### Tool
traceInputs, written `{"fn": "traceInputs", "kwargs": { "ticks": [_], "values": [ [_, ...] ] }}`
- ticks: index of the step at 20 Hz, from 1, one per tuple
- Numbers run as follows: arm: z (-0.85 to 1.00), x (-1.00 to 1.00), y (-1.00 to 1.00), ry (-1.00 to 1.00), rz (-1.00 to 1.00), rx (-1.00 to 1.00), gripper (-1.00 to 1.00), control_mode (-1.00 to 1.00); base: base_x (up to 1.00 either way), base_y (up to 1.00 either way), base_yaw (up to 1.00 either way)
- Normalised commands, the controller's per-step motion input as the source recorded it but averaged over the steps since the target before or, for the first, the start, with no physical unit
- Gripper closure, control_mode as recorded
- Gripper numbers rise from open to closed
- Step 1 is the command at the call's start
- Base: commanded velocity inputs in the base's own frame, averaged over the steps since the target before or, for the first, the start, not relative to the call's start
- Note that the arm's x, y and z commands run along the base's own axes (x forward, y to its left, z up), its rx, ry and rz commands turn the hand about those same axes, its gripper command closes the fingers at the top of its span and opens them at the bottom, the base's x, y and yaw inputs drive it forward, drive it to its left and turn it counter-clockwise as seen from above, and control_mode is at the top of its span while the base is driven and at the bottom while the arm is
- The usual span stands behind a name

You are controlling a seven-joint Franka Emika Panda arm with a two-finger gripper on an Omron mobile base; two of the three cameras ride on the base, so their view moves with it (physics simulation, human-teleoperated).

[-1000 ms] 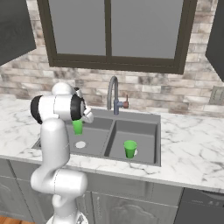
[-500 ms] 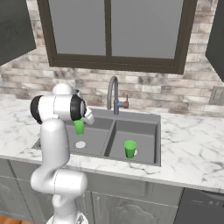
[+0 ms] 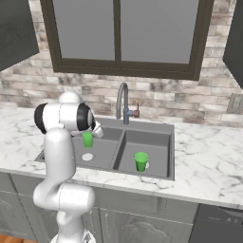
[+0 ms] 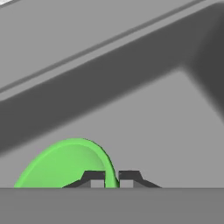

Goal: Place the cup in the left basin and the cup in the right basin of the sink.

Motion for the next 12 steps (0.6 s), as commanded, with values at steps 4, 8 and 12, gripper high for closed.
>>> {"fn": "traceInputs", "kwargs": {
  "ticks": [4, 8, 12],
  "values": [
    [-0.16, 0.00, -0.01, -0.07, -0.02, 0.00, 1.00, -1.00, 0.00, 0.00, 0.00],
    [-0.15, 0.00, 0.00, -0.06, -0.02, 0.00, 1.00, -1.00, 0.00, 0.00, 0.00],
    [-0.18, 0.00, 0.00, -0.06, -0.01, 0.00, 1.00, -1.00, 0.00, 0.00, 0.00]
  ]
}}
